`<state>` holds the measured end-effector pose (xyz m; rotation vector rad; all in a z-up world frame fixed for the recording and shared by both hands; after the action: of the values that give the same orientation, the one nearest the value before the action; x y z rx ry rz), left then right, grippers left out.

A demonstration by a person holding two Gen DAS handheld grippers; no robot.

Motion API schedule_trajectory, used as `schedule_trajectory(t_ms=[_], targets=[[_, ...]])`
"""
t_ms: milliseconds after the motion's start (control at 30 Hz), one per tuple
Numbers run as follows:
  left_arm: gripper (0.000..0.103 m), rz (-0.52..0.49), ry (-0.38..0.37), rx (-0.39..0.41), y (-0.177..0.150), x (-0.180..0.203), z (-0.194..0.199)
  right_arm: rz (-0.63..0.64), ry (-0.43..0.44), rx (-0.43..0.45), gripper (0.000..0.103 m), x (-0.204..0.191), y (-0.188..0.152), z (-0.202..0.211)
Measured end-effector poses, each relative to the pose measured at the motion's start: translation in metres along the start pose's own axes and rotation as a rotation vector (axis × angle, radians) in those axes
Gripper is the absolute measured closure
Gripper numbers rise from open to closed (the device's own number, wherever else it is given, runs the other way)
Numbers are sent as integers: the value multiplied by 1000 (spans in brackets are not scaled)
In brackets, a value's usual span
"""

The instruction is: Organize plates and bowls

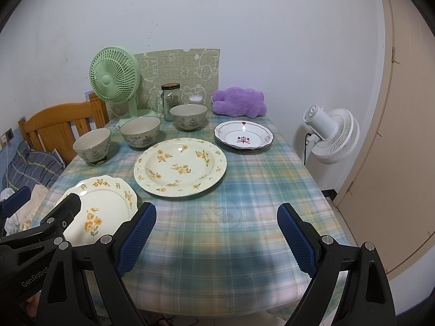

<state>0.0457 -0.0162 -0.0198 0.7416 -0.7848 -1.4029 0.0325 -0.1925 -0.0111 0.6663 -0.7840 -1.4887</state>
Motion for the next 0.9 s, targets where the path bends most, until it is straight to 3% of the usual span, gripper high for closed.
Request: schedule_trajectory(t_ms=[900], targets=[[5, 3, -1, -8, 0, 1, -3, 3, -1, -2, 11, -1, 1, -1]])
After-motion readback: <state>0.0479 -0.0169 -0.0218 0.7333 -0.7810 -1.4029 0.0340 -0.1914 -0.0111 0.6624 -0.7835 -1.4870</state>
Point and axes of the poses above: each gripper's, at about its wrist camera, not at the fingertips, and z roughly against the way its jaws point, x to its right, y to its top, the point moved 6 cm from there along -z, roughly the way its jaws point, and after that the axes turned 2 degrees about z, right-handed, at the moved point
